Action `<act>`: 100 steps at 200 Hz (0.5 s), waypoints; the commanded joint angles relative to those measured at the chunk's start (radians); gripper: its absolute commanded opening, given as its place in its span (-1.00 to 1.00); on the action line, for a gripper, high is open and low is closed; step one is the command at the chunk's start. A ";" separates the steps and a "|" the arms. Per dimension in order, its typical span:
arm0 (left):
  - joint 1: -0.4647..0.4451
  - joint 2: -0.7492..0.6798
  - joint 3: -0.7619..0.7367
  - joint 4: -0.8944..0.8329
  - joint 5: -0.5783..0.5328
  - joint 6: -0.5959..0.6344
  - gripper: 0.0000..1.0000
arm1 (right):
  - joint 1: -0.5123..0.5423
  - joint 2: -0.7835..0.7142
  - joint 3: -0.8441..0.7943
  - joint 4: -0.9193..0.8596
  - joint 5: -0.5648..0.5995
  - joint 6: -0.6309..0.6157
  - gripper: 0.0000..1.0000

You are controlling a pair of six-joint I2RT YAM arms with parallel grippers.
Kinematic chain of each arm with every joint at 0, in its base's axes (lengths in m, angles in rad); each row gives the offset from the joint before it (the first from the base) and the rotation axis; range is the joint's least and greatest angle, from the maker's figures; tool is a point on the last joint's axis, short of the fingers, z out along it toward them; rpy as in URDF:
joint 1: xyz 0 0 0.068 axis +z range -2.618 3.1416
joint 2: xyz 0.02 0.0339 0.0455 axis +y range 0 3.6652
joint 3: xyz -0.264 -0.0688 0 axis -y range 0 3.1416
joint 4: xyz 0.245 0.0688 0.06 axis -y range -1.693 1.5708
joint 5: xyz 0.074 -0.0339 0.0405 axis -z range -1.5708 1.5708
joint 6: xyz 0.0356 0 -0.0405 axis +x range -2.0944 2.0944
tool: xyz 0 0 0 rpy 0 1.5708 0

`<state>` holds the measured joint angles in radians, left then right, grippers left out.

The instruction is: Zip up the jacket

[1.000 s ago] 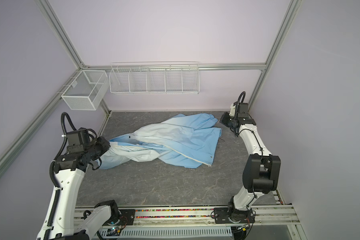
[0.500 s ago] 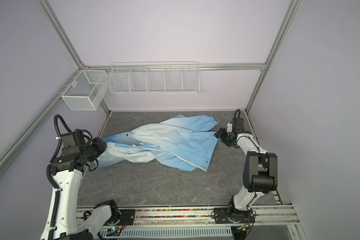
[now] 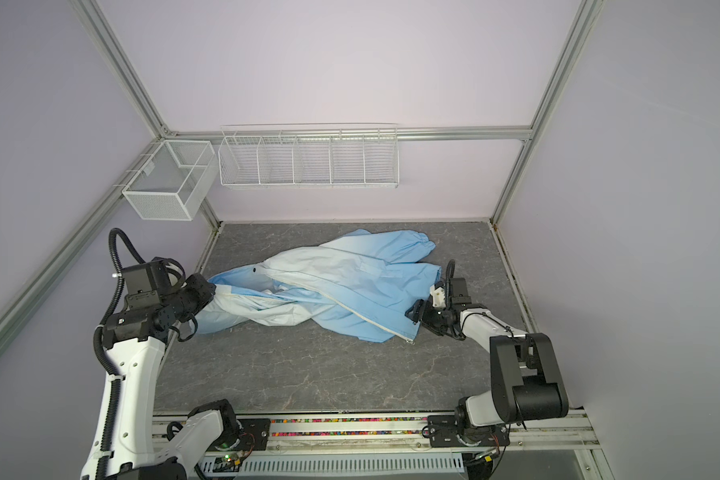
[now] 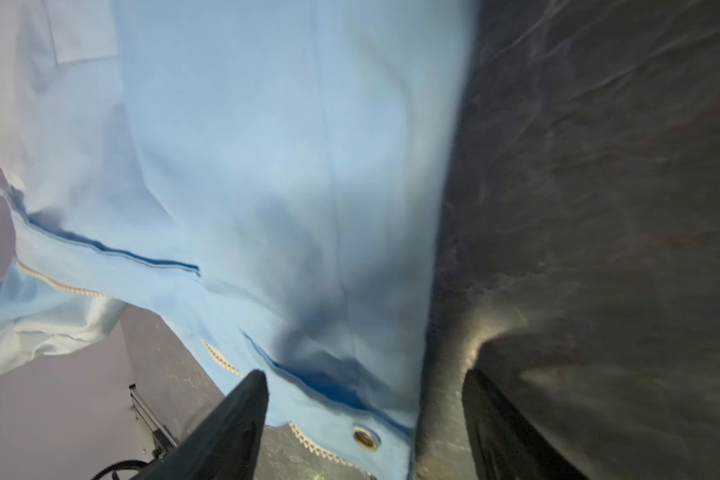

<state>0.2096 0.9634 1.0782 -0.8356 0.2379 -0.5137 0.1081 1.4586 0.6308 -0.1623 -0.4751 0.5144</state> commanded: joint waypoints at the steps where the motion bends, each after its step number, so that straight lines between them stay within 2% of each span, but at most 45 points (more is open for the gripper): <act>1: 0.007 0.000 0.008 0.007 0.016 0.010 -1.00 | 0.022 0.012 -0.022 0.131 -0.040 0.051 0.16; 23: 0.007 -0.001 0.009 0.004 0.009 0.012 -1.00 | 0.028 0.028 0.026 0.127 -0.061 0.073 -0.53; 36: 0.007 0.001 0.013 0.003 0.002 0.014 -1.00 | 0.028 0.025 0.093 0.073 -0.043 0.065 -0.83; 78: 0.010 0.020 0.032 -0.002 -0.016 0.029 -1.00 | -0.011 0.041 0.430 -0.140 0.060 -0.002 -0.85; 100: 0.014 0.029 0.035 -0.002 -0.019 0.035 -1.00 | -0.057 0.105 0.588 -0.179 0.082 0.003 -0.85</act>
<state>0.2123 0.9840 1.0805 -0.8356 0.2337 -0.5098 0.0963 1.5017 1.0897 -0.2615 -0.4431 0.5396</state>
